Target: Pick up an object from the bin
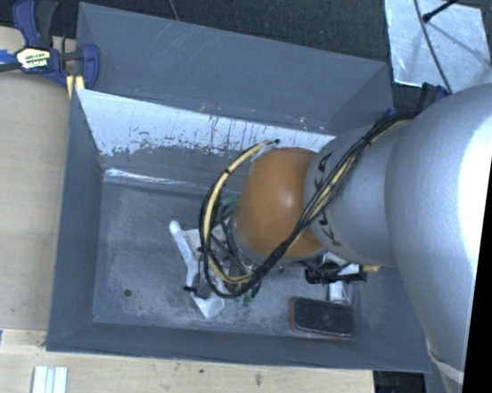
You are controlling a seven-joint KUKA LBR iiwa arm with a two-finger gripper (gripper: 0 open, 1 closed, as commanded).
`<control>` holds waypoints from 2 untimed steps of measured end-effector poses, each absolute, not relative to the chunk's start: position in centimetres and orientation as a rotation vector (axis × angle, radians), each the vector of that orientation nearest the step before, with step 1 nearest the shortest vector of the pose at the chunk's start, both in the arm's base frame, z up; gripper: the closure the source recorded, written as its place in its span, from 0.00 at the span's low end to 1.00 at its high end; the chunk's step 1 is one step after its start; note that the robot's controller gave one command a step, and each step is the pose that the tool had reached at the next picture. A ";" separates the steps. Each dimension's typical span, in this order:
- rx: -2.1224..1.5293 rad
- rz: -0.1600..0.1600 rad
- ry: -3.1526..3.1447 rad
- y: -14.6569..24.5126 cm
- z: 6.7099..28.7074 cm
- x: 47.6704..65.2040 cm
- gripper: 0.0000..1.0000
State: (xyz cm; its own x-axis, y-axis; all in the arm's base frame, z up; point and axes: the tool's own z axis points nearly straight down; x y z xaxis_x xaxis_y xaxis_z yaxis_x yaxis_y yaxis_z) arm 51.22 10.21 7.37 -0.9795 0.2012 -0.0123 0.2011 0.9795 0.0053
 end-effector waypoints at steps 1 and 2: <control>0.317 0.006 3.113 10.2 7.4 51.2 1.00; 0.317 0.006 3.113 10.2 7.4 51.2 1.00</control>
Offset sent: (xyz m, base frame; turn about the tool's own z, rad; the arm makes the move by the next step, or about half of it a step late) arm 0.0022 0.0018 0.0917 -0.0157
